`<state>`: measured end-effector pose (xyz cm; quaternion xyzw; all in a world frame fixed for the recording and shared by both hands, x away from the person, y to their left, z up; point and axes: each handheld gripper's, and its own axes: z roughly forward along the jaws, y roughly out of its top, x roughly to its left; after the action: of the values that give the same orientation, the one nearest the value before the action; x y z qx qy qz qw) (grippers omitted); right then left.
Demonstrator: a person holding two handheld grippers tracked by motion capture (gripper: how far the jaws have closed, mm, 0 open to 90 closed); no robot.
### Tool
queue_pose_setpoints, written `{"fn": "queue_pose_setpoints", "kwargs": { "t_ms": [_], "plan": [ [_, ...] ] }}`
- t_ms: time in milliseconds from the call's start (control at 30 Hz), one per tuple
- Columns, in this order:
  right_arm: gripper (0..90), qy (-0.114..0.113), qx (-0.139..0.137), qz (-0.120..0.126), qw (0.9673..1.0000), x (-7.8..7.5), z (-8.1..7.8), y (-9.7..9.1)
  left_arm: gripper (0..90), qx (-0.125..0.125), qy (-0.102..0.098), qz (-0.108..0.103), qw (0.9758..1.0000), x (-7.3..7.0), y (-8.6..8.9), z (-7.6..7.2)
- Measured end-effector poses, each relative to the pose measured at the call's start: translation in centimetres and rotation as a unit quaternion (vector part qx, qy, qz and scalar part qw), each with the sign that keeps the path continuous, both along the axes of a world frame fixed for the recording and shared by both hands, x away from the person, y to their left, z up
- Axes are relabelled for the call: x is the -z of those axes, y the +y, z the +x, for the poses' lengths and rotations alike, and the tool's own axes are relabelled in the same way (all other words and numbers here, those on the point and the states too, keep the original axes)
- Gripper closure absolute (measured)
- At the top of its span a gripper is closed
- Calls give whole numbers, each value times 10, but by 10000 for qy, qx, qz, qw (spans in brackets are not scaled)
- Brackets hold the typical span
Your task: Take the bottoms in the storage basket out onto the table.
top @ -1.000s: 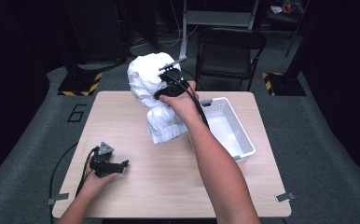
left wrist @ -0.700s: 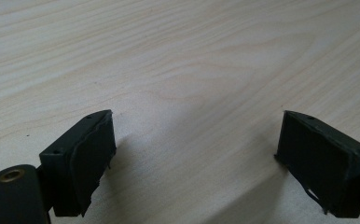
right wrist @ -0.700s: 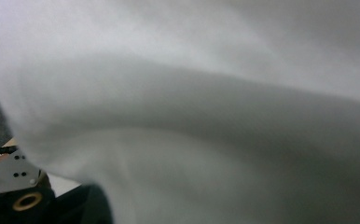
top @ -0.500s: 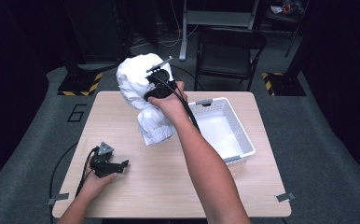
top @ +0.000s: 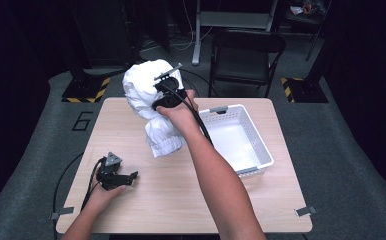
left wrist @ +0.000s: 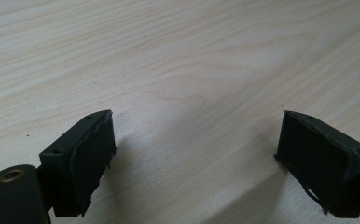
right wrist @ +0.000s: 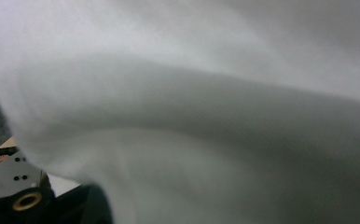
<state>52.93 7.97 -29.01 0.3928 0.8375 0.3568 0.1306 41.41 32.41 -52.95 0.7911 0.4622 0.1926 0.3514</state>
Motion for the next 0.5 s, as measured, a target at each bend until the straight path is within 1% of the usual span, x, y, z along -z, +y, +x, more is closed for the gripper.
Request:
{"fn": "queue_pose_setpoints", "kwargs": {
  "t_ms": [33, 67, 100, 133, 233, 333, 500],
  "plan": [
    [538, 23, -8, -8, 10000, 1, 0, 1, 109, 2, -3, 3, 10000, 0, 0, 0],
    [538, -7, -7, 25, 10000, 3, 0, 3, 109, 3, -2, 5, 10000, 0, 0, 0],
    [537, -20, -31, 6, 10000, 4, 0, 3, 109, 26, 9, 16, 10000, 0, 0, 0],
    [538, 16, -5, 11, 10000, 4, -1, 5, 109, 23, -2, 18, 10000, 0, 0, 0],
    [537, 18, -2, 26, 10000, 6, -1, 7, 109, 24, -2, 19, 10000, 0, 0, 0],
    [537, 32, -27, -37, 10000, 9, -1, 9, 109, 26, -5, 18, 10000, 0, 0, 0],
    [537, 56, -9, -65, 10000, 13, -1, 10, 109, 37, 11, 31, 10000, 0, 0, 0]
  ]
}}
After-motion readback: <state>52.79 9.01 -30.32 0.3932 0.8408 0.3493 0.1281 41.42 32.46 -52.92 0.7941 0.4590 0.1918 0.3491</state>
